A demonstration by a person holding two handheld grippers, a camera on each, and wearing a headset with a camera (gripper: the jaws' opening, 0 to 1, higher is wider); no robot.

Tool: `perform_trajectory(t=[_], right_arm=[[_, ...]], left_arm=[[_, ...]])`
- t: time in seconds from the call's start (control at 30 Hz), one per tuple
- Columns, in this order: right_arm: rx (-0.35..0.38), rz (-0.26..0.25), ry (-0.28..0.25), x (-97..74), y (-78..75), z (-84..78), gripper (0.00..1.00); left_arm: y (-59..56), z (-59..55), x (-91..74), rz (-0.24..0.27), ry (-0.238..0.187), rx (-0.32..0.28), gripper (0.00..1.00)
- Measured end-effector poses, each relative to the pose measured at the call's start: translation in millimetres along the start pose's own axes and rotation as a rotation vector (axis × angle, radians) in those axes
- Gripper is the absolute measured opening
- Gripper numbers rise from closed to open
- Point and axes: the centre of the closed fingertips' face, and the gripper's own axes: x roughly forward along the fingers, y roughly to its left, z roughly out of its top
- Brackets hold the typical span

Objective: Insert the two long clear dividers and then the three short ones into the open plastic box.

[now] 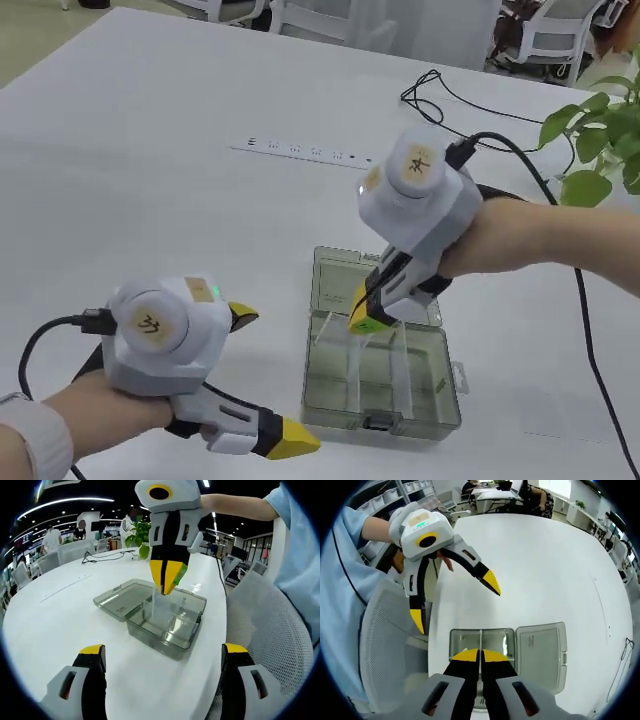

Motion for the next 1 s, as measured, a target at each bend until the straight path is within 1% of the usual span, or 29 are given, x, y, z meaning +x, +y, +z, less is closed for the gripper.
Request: perform_trajectory(t=[0.1, 0.3, 0.5, 1.0], right_arm=[[-0.008, -0.004, 0.008, 1.7, -0.8, -2.0, 0.02], [-0.009, -0.003, 0.009, 3.3, -1.4, -1.9, 0.02], [-0.017, -0.003, 0.017, 6.3, 0.8, -1.4, 0.02], [-0.027, -0.016, 0.023, 20.3, 2.3, -3.6, 0.02]], left_arm=[[0.4, -0.4, -0.4, 0.001, 0.000, -0.003, 0.97], [1.0, -1.0, -0.5, 0.000, 0.000, -0.005, 0.96], [0.8, -2.1, -0.6, 0.000, 0.000, -0.009, 0.95], [0.2, -4.0, -2.5, 0.003, 0.006, -0.013, 0.94]])
